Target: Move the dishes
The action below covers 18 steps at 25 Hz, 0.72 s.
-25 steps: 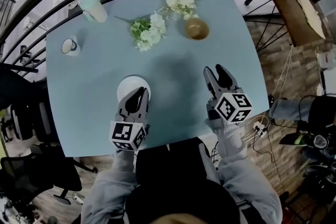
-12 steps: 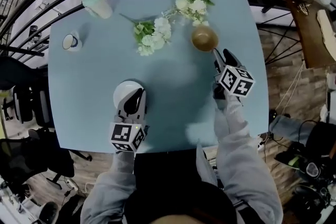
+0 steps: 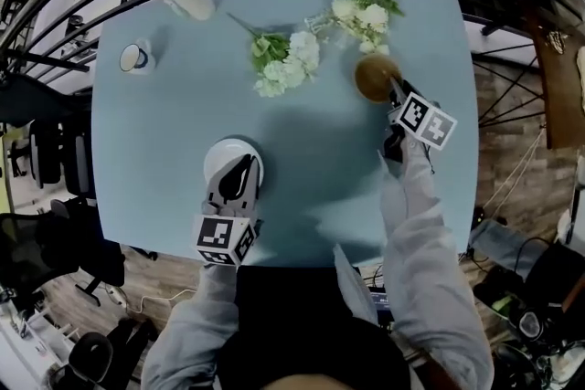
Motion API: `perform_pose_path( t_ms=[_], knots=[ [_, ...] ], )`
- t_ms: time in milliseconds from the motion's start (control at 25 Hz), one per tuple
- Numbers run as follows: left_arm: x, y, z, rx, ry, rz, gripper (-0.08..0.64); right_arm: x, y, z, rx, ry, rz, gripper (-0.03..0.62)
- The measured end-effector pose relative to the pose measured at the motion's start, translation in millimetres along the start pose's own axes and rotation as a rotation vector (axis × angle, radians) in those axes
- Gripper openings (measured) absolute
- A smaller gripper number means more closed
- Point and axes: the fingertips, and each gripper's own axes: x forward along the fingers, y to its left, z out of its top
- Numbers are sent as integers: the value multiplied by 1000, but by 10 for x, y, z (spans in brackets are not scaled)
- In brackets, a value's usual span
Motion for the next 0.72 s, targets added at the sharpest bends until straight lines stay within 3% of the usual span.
perform_pose_path(
  t_ms=[120, 360, 720],
  knots=[
    [-6, 79, -17, -6, -4, 20, 43, 11, -5, 6, -17, 6, -29, 32],
    [-24, 142, -11, -15, -14, 35, 43, -25, 23, -3, -68, 18, -59, 29],
    [-246, 246, -33, -15, -44, 29, 43, -351, 179, -141, -72, -3, -60, 29]
  ],
)
